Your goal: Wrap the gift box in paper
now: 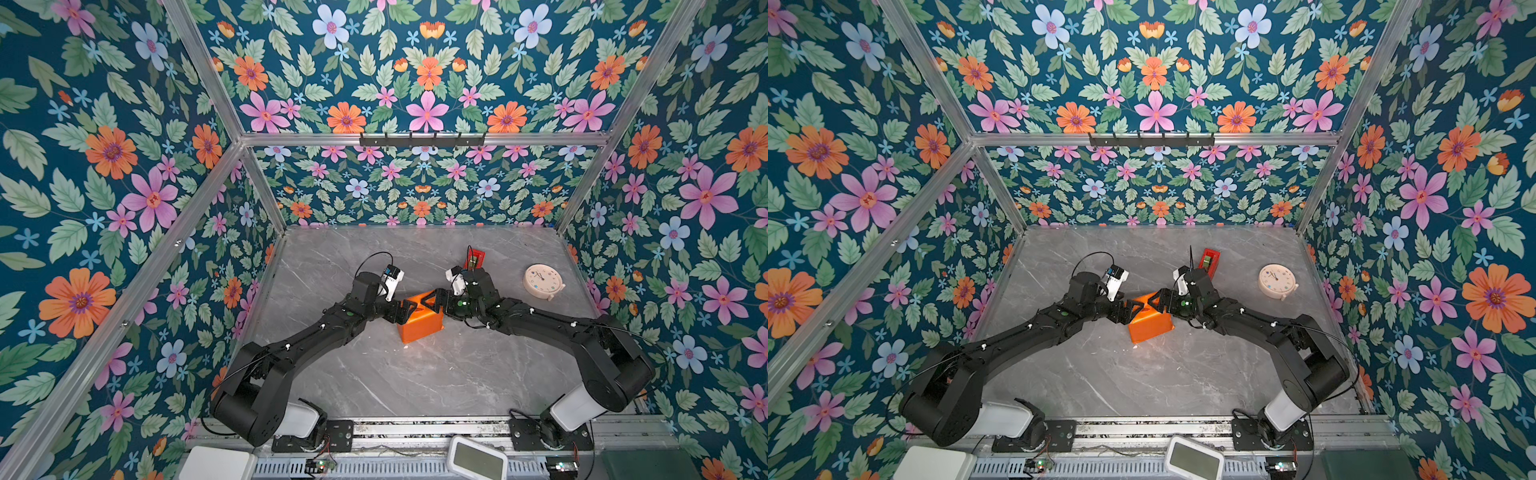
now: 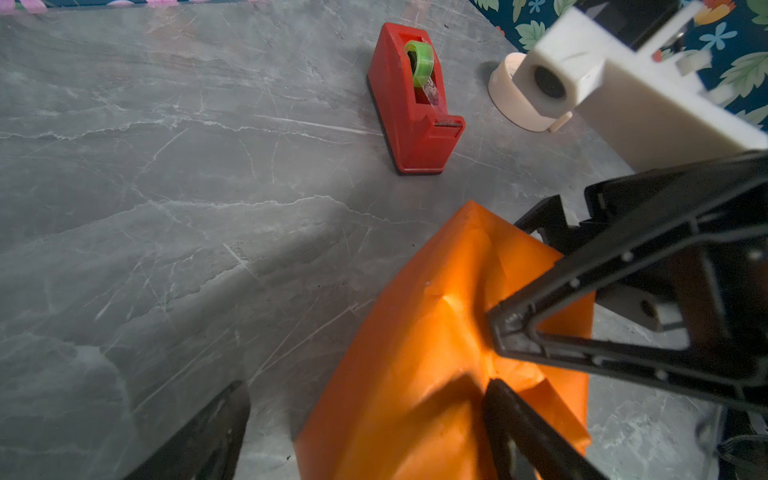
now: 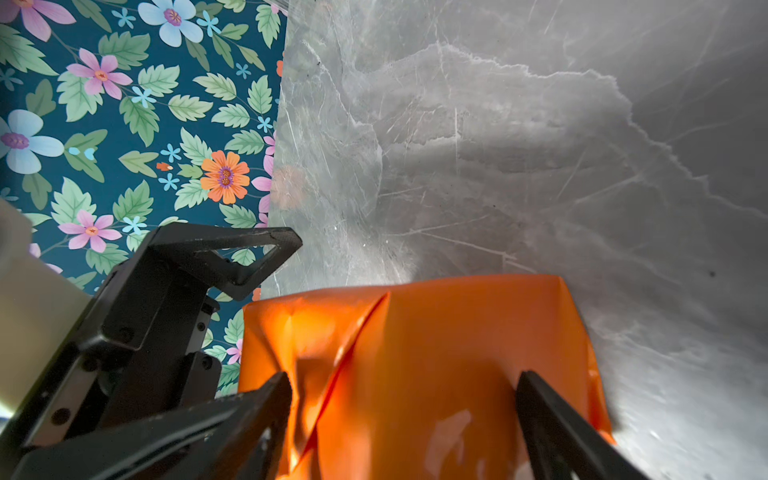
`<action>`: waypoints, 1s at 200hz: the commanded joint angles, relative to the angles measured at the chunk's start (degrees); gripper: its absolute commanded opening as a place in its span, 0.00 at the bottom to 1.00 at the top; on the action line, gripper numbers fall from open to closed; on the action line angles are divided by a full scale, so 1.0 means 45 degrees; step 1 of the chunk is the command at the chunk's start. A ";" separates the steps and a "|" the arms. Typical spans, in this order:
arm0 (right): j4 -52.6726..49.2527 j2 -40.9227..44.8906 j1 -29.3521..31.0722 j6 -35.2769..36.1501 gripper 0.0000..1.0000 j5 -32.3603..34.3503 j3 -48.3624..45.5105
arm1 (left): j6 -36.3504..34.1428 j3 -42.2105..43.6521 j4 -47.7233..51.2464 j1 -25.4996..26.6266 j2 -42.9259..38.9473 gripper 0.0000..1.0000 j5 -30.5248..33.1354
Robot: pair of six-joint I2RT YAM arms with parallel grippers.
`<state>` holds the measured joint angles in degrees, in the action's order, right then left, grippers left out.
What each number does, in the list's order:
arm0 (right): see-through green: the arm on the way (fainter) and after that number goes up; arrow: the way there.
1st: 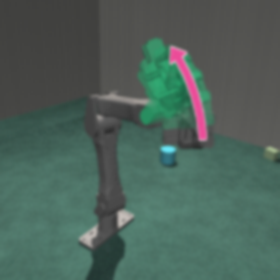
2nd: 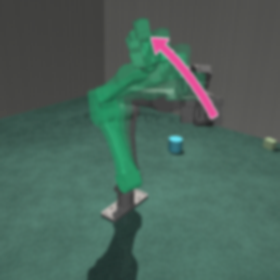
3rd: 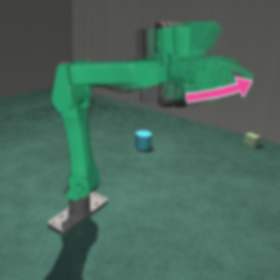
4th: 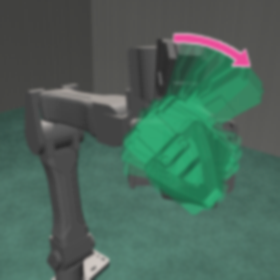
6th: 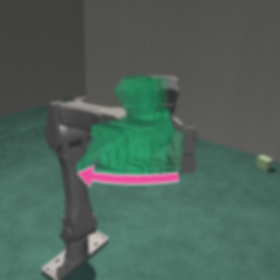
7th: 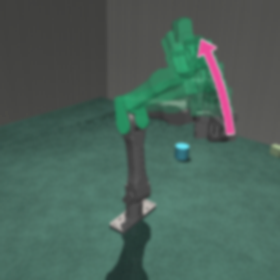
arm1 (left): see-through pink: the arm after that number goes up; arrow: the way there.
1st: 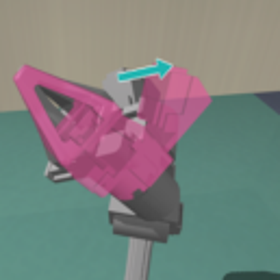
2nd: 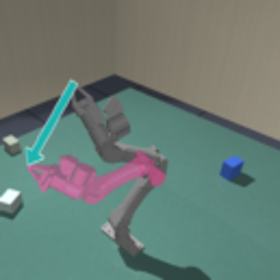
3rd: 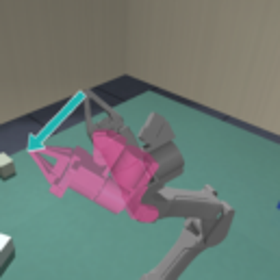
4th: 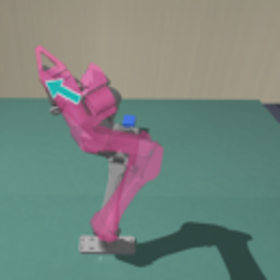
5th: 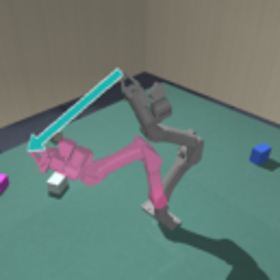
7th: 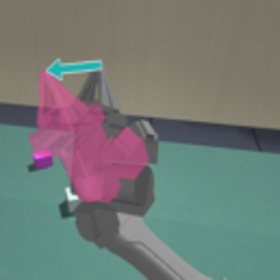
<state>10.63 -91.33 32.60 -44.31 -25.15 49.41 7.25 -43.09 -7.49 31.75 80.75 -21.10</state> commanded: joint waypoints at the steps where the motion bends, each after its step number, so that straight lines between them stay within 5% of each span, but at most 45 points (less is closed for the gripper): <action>1: -0.0712 0.0126 0.0148 0.0134 0.88 -0.0282 -0.0056 | -0.0204 0.0031 0.1084 0.0015 0.0083 0.90 0.0176; 200: -0.1230 0.0295 0.0510 0.0371 0.90 -0.0049 -0.0768 | 0.1717 0.0266 0.1337 -0.0354 -0.0683 0.91 -0.0094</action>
<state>11.07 -89.52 34.70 -43.48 -25.30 45.95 14.83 -42.63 -3.31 30.24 77.91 -20.34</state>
